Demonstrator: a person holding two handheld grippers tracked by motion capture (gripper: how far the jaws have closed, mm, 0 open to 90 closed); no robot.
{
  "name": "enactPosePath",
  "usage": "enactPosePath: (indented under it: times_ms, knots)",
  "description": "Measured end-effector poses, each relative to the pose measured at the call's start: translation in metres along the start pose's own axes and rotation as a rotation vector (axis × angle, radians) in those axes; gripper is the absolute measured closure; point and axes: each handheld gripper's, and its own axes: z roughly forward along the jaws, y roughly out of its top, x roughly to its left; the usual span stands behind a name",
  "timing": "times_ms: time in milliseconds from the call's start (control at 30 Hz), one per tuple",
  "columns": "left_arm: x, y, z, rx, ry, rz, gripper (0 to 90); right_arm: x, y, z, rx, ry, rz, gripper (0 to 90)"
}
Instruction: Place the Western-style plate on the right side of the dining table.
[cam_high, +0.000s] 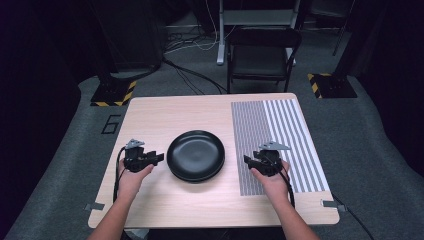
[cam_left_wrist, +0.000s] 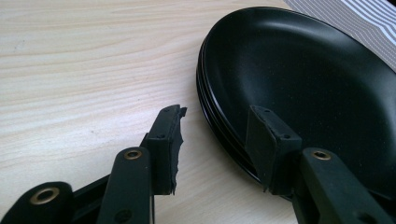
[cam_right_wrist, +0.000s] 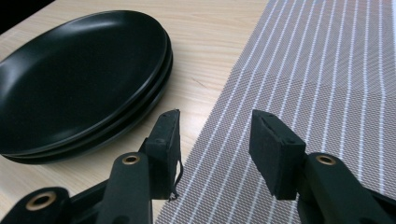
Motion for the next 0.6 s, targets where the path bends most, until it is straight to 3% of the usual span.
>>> enactPosePath:
  times_ms: [600]
  knots:
    - [-0.003,0.007,0.010,-0.020,-0.029,-0.122,68.0,0.008,0.007,0.013,-0.012,0.036,0.041,56.7]
